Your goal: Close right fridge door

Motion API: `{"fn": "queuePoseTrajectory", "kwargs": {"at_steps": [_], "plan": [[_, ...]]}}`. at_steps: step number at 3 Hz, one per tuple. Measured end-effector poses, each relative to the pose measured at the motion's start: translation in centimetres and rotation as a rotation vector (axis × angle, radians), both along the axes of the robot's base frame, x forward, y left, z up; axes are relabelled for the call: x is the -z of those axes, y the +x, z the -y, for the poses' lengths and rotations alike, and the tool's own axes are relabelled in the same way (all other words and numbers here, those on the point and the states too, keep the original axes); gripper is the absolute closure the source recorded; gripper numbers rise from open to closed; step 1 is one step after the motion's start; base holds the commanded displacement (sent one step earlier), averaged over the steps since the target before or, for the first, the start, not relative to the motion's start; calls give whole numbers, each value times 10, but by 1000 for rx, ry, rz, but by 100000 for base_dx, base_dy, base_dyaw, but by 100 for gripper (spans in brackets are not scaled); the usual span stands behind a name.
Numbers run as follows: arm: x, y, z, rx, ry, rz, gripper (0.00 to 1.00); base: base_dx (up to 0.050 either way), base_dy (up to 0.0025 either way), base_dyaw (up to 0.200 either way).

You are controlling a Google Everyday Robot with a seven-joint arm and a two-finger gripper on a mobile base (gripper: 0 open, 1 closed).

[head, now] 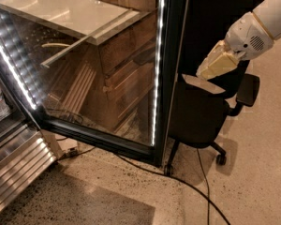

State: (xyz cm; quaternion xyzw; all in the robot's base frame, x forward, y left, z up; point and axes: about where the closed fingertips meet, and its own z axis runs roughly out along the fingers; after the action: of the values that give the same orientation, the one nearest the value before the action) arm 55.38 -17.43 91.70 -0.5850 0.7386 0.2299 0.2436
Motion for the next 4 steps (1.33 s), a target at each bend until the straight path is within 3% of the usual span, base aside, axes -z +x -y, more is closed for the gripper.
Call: {"fn": "queuePoseTrajectory", "kwargs": {"at_steps": [1, 4], "plan": [[0, 0, 0, 0, 0, 0, 100, 4542, 187, 8233], [0, 0, 0, 0, 0, 0, 100, -3653, -255, 13708]]}}
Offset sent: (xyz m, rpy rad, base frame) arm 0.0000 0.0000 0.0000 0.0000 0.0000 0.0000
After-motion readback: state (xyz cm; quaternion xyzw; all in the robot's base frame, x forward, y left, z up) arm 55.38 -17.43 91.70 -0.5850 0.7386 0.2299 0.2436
